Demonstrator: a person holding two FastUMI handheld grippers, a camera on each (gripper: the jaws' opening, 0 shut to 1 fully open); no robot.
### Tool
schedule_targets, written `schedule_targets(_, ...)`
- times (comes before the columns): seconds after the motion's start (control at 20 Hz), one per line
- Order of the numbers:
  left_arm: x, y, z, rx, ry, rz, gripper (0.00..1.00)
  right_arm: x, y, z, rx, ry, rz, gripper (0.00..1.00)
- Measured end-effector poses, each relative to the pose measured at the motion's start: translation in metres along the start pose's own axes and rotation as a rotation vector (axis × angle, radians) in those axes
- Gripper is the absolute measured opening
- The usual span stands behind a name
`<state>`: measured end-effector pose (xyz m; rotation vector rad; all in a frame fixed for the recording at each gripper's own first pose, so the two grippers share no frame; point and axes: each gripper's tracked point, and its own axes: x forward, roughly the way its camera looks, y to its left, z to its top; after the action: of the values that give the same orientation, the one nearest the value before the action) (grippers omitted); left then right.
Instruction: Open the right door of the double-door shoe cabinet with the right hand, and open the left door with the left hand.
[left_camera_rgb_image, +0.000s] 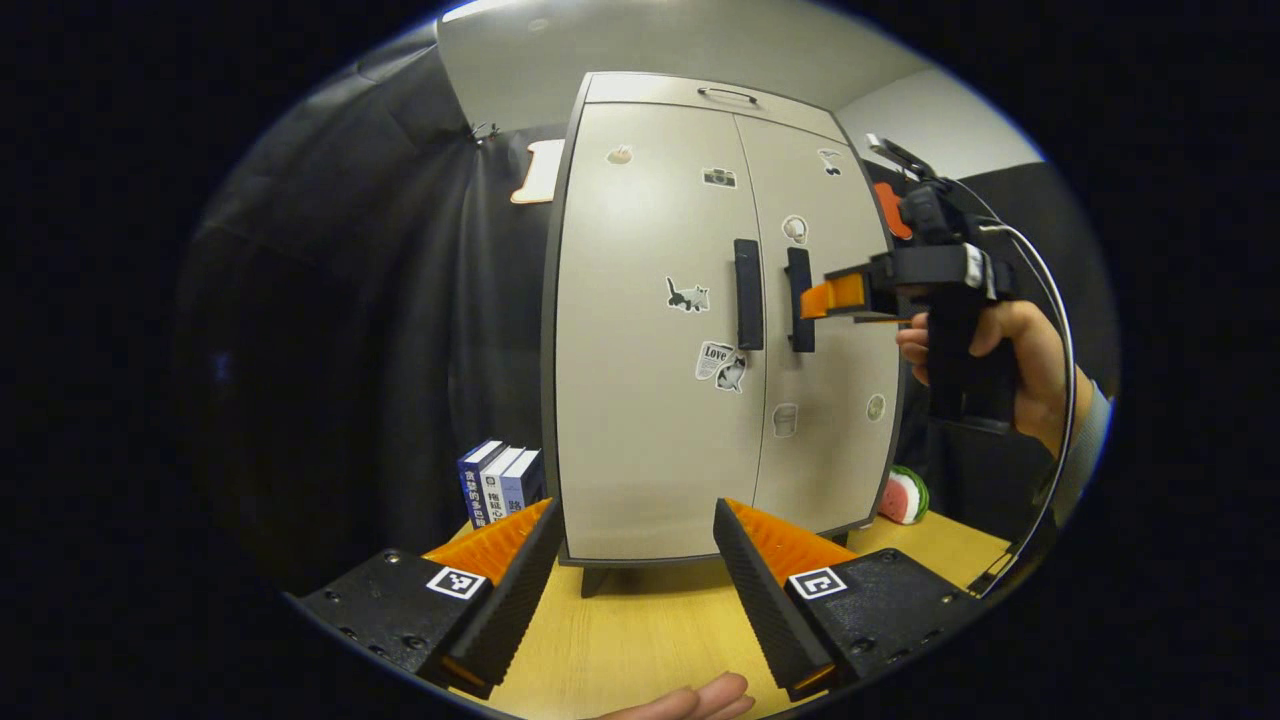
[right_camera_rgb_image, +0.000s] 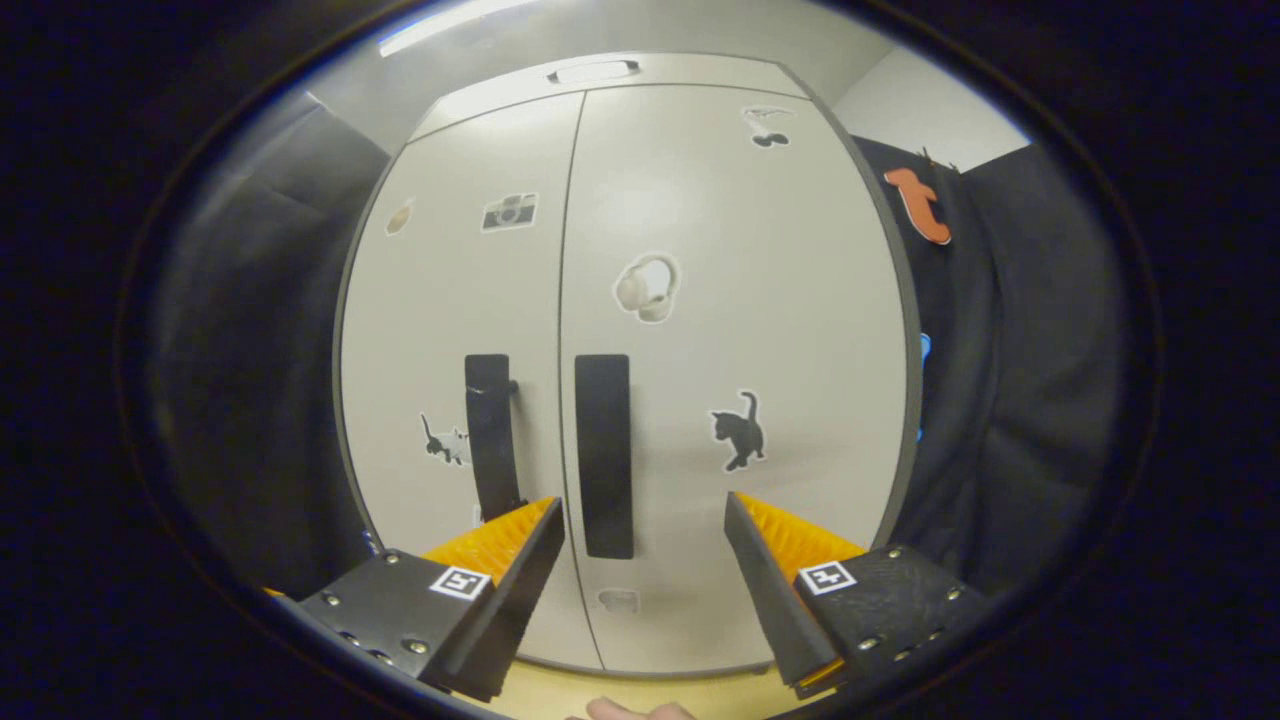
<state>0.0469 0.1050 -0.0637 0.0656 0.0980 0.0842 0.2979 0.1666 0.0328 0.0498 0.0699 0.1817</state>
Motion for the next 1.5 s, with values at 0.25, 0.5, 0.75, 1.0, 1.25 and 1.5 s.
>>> schedule_targets(0.25, 0.003, 0.014, -0.005, -0.034, 0.008, 0.012, 0.95, 0.026, 0.014, 0.012, -0.010, -0.005, -0.042, 0.93)
schedule_targets(0.5, 0.007, 0.009, -0.013, -0.052, 0.033, -0.012, 0.94, 0.043, 0.013, 0.015, 0.004, 0.010, -0.082, 0.51)
schedule_targets(0.75, 0.010, 0.002, -0.016, -0.050, 0.045, -0.013, 0.95, 0.052, 0.014, 0.009, 0.010, 0.049, -0.083, 0.31)
schedule_targets(1.0, 0.011, -0.002, -0.016, -0.060, 0.068, 0.020, 0.95, 0.044, 0.013, 0.008, -0.033, 0.101, -0.087, 0.31)
schedule_targets(1.25, -0.003, -0.007, -0.004, -0.032, 0.049, 0.039, 0.95, 0.044, 0.013, 0.006, -0.012, 0.116, -0.030, 0.13)
schedule_targets(1.5, -0.016, -0.024, 0.017, 0.004, 0.010, 0.038, 0.94, 0.029, 0.013, 0.009, 0.022, 0.135, 0.072, 0.13)
